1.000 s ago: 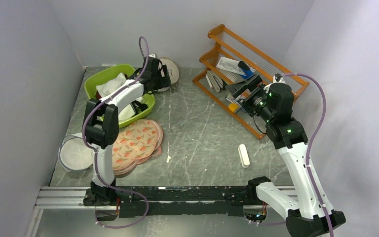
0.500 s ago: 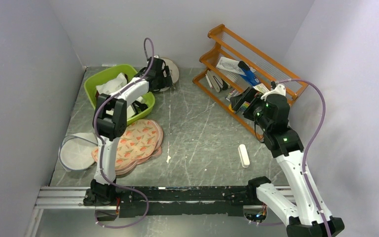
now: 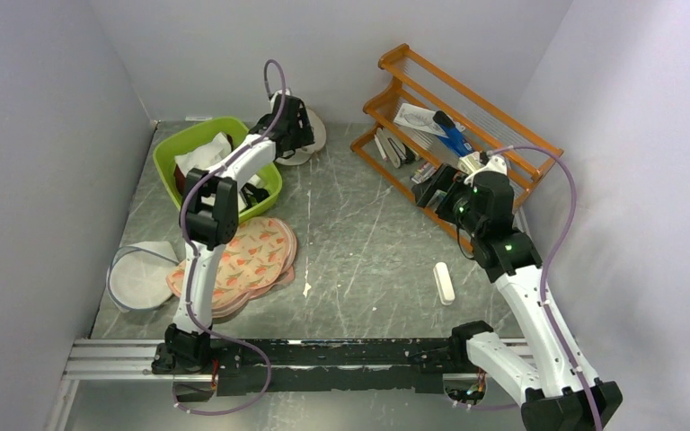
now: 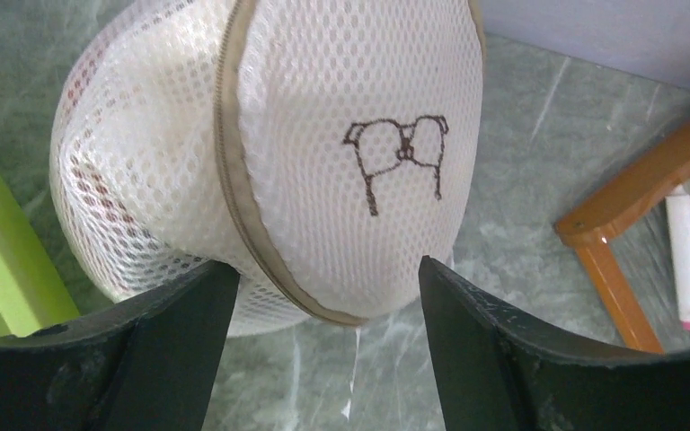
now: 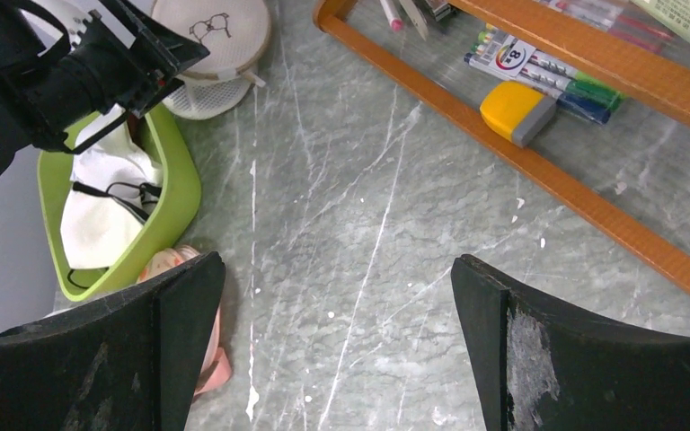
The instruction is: Unzip the laundry bag and remove the bra
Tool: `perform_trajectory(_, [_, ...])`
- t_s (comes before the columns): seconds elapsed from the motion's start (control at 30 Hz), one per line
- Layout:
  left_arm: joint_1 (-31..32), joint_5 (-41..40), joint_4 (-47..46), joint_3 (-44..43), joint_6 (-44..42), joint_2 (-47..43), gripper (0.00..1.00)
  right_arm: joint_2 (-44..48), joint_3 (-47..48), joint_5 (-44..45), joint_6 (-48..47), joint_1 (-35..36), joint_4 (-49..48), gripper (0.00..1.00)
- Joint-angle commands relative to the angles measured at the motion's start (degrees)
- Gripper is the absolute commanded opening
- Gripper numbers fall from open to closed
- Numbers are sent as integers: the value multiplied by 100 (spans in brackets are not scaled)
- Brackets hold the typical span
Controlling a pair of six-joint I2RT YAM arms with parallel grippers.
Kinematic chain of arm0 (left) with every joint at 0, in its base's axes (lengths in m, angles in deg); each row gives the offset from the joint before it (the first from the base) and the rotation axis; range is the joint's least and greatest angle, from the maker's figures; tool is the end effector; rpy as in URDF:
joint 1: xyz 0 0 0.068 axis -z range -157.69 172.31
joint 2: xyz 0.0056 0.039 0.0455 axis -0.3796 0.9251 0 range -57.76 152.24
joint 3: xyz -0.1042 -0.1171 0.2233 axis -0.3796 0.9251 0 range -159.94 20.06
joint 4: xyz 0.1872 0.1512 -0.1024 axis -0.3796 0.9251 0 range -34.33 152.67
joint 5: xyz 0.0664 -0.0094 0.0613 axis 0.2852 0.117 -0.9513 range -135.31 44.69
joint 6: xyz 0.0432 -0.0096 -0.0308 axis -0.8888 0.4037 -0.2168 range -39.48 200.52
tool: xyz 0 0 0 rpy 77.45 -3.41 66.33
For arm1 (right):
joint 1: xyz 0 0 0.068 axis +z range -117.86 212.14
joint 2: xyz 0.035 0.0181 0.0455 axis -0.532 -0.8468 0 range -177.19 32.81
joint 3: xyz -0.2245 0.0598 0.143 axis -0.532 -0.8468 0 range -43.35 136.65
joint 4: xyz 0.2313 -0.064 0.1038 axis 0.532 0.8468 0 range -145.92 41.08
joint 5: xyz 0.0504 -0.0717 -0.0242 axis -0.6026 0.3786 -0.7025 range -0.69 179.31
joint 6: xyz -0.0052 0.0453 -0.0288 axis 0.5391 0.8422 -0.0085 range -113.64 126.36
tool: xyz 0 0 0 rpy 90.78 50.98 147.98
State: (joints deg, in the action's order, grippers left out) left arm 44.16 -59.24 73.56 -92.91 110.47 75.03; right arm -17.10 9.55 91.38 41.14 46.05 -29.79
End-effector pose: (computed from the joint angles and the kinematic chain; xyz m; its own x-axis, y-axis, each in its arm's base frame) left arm 0.5007 -0.1914 0.2142 -0.5842 -0.2878 -0.7589 -0.1238 0.9557 -0.2672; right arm 0.1869 0.0450 0.3451 -0.4319 0.4804 -0.7633 0.0467 0.8571 0.5130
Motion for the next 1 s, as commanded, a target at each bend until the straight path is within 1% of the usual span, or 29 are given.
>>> perform_trajectory(0.0, [-33,-272,4,-502,-148,324,78,-26,-74,-74,-32,-40,-191,100])
perform_trajectory(0.13, [-40,-183,126,-721,-183,454,55,-50,-244,-57,-132,-43,-245,100])
perform_trajectory(0.23, [-47,78,149,-572,-72,285,39,-63,-421,-37,-301,-43,-326,100])
perform_trajectory(0.27, [-41,219,131,-479,14,180,29,-74,-479,-68,-415,-41,-373,100])
perform_trajectory(0.33, [-49,619,96,-258,182,-52,15,-112,-588,-227,-658,-45,-508,100])
perform_trajectory(0.4, [-49,953,178,-137,322,-289,8,-182,-658,-470,-896,-39,-623,100])
perform_trajectory(0.47, [-65,1411,199,86,441,-613,7,-293,-747,-778,-1042,-46,-743,100])
perform_trajectory(0.53, [-104,2130,-33,548,613,-986,7,-401,-876,-1153,-1121,-44,-959,100])
perform_trajectory(0.57, [-117,2490,-171,799,671,-1170,7,-446,-969,-1347,-1118,-34,-1207,100])
perform_trajectory(0.63, [-121,2923,-297,1245,776,-1508,7,-534,-1204,-1668,-1008,-18,-1596,100])
perform_trajectory(0.7, [-123,3397,-520,1733,926,-1814,7,-611,-1444,-1780,-912,63,-2024,100])
perform_trajectory(0.73, [-127,3639,-653,2028,1006,-1943,7,-668,-1519,-1718,-880,138,-2147,100])
perform_trajectory(0.83, [-137,4115,-853,2392,1085,-2241,7,-895,-1579,-1290,-825,487,-2358,100])
perform_trajectory(0.97, [-137,4561,-858,2565,1112,-2460,7,-1150,-1406,-478,-788,1323,-2549,99])
